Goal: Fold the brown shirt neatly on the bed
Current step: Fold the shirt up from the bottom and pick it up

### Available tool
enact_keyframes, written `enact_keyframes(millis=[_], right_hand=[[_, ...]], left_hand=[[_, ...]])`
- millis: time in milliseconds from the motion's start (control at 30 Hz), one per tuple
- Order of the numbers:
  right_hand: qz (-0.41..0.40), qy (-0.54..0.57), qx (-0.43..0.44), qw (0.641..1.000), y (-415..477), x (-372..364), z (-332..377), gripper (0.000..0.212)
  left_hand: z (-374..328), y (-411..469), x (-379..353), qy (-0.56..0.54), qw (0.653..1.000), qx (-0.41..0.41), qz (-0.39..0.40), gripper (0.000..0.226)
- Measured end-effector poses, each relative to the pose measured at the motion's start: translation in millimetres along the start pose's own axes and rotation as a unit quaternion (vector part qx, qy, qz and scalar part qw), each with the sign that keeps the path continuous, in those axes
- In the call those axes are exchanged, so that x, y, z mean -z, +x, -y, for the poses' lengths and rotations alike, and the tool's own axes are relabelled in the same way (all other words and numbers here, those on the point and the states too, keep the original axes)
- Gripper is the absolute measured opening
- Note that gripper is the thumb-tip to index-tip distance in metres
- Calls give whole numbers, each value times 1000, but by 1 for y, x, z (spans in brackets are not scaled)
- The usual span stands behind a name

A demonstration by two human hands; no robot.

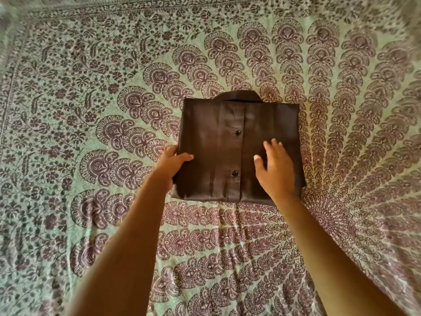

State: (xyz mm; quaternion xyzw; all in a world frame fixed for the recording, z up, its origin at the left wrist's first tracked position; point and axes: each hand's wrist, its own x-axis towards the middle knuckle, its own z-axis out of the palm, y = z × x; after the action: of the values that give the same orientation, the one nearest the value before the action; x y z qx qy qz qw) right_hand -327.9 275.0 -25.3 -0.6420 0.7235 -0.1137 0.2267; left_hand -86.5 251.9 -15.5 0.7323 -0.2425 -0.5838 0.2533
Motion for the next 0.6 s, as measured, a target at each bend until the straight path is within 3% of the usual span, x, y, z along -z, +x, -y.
enact_keyframes(millis=[67,167,267,333,433,500,533,600], right_hand=[[59,112,16,992,0,10,24,47],[203,265,-46,941,5,34,68,51],[287,396,-147,860,14,62,101,63],[302,422,-187,834,19,83,111,73],[269,400,-228,846,19,114,117,65],[224,360,-243,873,13,129,121,56],[203,318,-244,894,8,135,123,55],[172,226,-233,930,-6,150,131,53]], left_hand=[[1,-5,1,41,999,-23,-12,29],[-19,-28,-8,151,977,-150,-34,37],[-49,-68,-27,284,914,-288,-23,48],[-64,-99,-36,367,865,-342,-21,52],[-76,-135,-46,486,781,-393,-15,49],[-79,-156,-49,508,747,-429,-6,46],[-79,-166,-49,504,743,-440,9,45],[-77,-181,-41,453,770,-442,80,45]])
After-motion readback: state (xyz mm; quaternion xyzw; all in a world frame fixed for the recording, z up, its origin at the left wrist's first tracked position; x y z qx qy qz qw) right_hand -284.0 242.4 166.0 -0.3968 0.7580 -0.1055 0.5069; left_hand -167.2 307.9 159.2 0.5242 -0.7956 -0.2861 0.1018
